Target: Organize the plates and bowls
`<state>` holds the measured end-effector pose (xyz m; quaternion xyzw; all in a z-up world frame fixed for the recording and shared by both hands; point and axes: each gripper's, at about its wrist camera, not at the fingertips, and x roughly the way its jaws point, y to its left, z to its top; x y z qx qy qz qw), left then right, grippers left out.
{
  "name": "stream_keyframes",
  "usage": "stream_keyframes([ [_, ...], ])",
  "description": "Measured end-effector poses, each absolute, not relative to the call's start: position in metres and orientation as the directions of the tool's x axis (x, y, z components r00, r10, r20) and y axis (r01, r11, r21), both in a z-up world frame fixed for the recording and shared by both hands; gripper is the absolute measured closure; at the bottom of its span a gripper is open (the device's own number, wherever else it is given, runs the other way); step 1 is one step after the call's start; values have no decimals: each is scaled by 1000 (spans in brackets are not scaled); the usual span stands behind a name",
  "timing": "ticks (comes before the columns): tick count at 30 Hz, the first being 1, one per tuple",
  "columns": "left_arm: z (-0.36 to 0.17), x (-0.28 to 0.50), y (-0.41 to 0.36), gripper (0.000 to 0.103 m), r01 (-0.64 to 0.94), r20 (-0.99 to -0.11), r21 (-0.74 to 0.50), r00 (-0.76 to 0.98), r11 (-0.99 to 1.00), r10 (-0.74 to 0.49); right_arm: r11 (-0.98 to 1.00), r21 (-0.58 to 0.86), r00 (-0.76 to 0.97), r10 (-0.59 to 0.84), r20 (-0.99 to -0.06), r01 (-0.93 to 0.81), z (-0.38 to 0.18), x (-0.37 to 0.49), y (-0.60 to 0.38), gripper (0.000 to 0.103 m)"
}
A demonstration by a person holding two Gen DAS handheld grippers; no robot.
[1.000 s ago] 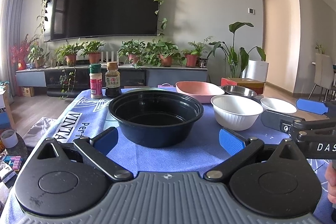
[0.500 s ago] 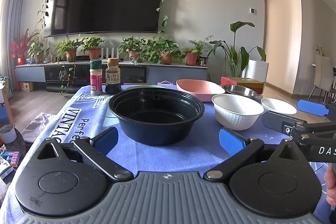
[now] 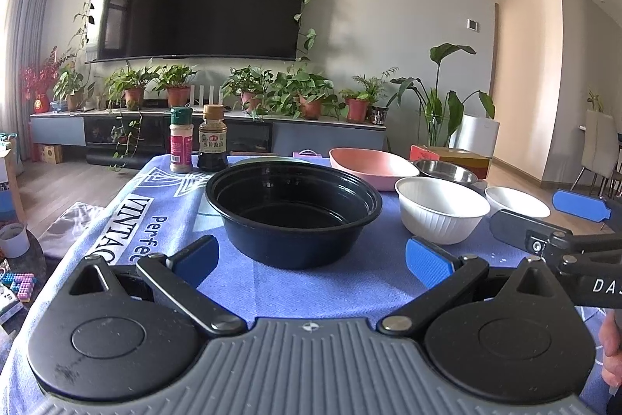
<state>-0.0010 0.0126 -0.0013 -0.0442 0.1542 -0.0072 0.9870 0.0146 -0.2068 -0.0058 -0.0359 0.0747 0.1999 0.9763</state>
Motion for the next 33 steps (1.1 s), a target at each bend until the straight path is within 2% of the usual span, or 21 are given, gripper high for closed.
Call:
stream_keyframes([
  [33,-3,0,16,0,-19,-310,-99,950,995,-13,917,-47,910,386,-153,-397,-6,13,-207,14],
])
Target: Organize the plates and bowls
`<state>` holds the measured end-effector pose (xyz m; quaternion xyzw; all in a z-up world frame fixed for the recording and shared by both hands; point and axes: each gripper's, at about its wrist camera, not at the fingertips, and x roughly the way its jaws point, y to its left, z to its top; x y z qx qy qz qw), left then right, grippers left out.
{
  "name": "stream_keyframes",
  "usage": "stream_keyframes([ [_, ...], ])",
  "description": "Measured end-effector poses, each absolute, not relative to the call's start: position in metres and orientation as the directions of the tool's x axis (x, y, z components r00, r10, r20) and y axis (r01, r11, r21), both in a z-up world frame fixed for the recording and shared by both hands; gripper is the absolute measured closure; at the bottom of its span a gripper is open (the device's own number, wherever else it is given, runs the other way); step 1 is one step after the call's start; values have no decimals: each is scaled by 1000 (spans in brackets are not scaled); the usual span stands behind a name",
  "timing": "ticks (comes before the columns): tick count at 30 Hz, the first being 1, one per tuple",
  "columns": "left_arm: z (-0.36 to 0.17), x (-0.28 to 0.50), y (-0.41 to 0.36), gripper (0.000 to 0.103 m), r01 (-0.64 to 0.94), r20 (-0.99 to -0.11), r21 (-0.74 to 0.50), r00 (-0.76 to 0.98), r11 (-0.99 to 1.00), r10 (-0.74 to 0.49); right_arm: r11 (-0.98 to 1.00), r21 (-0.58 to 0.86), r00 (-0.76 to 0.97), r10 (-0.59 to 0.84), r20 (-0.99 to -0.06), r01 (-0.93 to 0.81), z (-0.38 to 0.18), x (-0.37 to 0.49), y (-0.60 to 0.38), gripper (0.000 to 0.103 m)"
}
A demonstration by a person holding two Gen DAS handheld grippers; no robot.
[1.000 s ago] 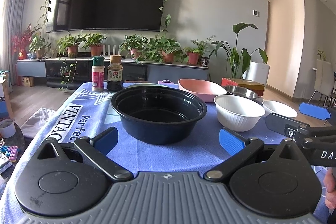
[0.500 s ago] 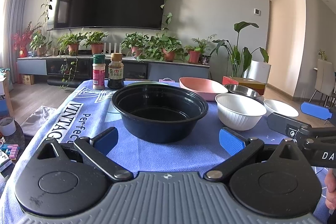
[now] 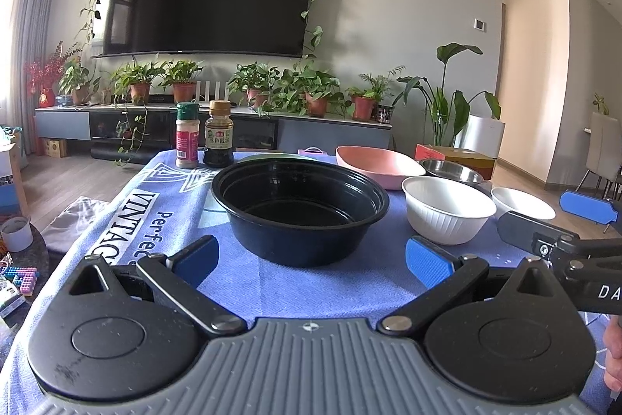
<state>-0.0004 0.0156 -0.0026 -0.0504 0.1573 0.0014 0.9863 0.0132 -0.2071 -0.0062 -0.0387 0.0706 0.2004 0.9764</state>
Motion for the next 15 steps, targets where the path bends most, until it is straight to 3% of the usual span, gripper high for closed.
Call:
stream_keyframes([
  [8,-2,0,16,0,-13,-309,-103,951,995,-20,915,-47,908,392,-146,-402,-5,14,-211,14],
  [15,6,4,44,0,-4,-312,-251,947,968,-77,881,50,871,473,-129,-471,5,24,-225,14],
])
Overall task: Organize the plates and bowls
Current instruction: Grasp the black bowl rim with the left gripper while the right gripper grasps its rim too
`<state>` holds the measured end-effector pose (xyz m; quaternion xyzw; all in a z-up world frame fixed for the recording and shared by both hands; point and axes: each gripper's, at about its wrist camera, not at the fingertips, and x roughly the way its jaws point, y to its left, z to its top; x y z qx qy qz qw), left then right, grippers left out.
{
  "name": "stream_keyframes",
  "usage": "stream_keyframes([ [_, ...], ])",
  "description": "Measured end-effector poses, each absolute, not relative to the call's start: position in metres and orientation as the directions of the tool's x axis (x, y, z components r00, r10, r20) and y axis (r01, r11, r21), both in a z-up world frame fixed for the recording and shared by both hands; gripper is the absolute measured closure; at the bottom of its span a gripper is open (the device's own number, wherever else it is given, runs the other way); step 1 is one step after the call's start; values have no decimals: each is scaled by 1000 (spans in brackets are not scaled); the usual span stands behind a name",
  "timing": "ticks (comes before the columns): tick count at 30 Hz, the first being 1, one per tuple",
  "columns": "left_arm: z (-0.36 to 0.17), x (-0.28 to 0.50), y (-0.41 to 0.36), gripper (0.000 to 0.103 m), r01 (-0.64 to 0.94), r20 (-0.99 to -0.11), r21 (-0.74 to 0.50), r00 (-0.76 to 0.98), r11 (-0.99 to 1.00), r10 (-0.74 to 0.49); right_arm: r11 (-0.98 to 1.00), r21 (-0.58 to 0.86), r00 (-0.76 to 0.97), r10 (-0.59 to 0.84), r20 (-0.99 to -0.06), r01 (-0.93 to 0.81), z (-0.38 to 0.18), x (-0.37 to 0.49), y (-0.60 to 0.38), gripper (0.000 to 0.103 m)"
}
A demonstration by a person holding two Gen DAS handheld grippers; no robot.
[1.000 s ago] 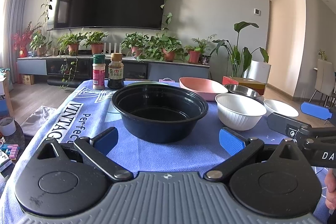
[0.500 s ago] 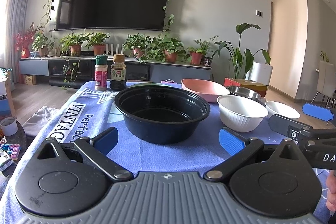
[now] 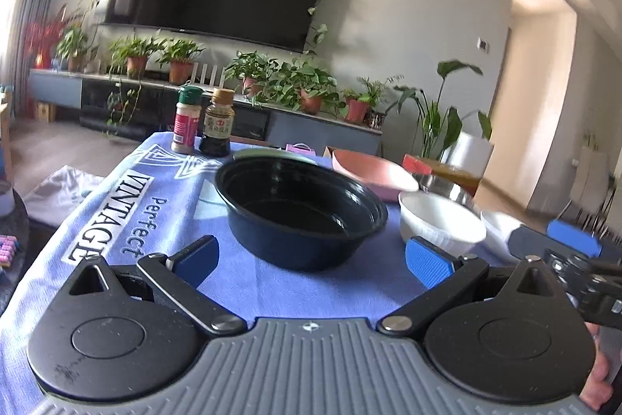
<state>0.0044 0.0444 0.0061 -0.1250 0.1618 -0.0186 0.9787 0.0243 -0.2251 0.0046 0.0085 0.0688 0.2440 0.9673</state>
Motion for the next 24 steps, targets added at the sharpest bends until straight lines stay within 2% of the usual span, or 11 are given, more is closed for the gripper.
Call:
stream_keyframes([
  [5,31,14,72,1,-47,-278,-261,960,964,-28,824,198,826,555,-100,-530,29,48,-236,14],
  [12,52,51,108,9,-57,-313,-318,949,946,-48,716,350,726,675,-130,-604,63,86,-216,14],
  [16,55,80,120,22,-27,-358,-364,927,931,-114,673,407,656,726,-205,-617,74,116,-204,14],
  [17,55,84,122,24,-24,-364,-364,924,931,-118,670,412,643,731,-227,-617,76,121,-201,14],
  [19,54,94,127,25,-18,-376,-374,917,927,-134,659,431,605,747,-277,-616,75,133,-194,22],
  [22,47,103,131,27,-19,-408,-394,900,919,-156,645,460,545,763,-347,-610,68,145,-184,25],
  [24,40,112,137,33,-35,-434,-422,885,906,-168,689,406,566,725,-392,-601,63,150,-175,26],
])
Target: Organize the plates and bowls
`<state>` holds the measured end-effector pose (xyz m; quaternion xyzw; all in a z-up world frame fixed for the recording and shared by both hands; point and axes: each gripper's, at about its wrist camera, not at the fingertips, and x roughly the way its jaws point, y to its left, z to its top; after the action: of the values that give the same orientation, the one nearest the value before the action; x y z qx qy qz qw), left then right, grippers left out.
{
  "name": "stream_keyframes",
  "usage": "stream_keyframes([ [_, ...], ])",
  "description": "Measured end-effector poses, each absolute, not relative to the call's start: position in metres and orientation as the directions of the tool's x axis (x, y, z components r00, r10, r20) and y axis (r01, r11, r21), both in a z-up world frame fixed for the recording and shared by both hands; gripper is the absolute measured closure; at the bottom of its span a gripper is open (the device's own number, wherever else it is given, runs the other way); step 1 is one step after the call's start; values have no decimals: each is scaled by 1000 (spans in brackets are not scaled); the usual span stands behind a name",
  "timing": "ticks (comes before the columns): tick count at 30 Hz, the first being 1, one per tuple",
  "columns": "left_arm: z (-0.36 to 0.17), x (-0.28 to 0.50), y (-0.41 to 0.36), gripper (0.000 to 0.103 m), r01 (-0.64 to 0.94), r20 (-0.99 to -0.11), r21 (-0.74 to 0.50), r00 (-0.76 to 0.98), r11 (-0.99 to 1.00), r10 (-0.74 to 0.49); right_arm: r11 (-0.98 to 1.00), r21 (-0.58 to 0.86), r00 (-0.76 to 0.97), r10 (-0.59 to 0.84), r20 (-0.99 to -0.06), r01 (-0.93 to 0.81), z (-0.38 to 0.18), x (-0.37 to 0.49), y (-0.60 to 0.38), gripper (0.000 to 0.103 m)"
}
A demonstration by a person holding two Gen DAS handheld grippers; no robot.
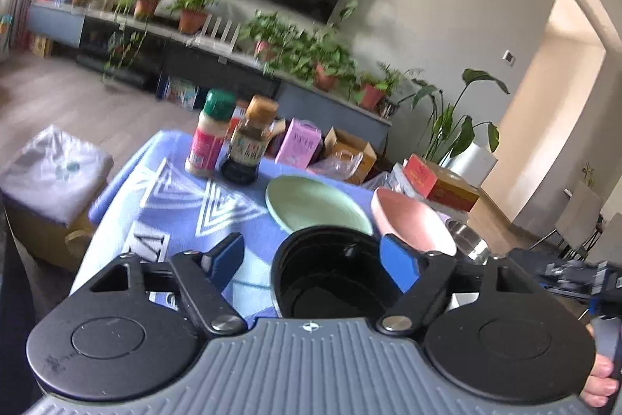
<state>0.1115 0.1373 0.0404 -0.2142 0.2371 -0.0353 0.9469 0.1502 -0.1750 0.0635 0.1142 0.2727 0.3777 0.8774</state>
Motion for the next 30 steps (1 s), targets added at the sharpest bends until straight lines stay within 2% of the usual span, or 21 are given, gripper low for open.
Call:
stream_keyframes([
  [2,35,121,142,45,-56,-464,-446,868,893,-178,720,385,579,693,-430,-577,57,157,-169,30],
  [7,26,128,143,48,-71,-504,-438,845,896,-179,728,431,545,686,-483,-533,41,163,-171,38],
  [11,20,132,148,59,-96,-518,-457,837,884,-176,767,398,560,640,-526,-503,36,174,-169,44],
  [16,16,133,148,65,-109,-532,-450,830,886,-168,789,372,555,611,-565,-489,30,178,-167,61],
  [24,16,136,144,66,-103,-537,-441,826,892,-170,807,348,559,584,-588,-477,29,191,-167,62],
  [27,15,138,141,72,-94,-541,-439,821,894,-180,807,343,552,582,-597,-481,27,190,-165,62],
  [30,14,137,139,79,-84,-539,-426,823,901,-178,807,330,549,579,-603,-489,27,191,-159,68],
])
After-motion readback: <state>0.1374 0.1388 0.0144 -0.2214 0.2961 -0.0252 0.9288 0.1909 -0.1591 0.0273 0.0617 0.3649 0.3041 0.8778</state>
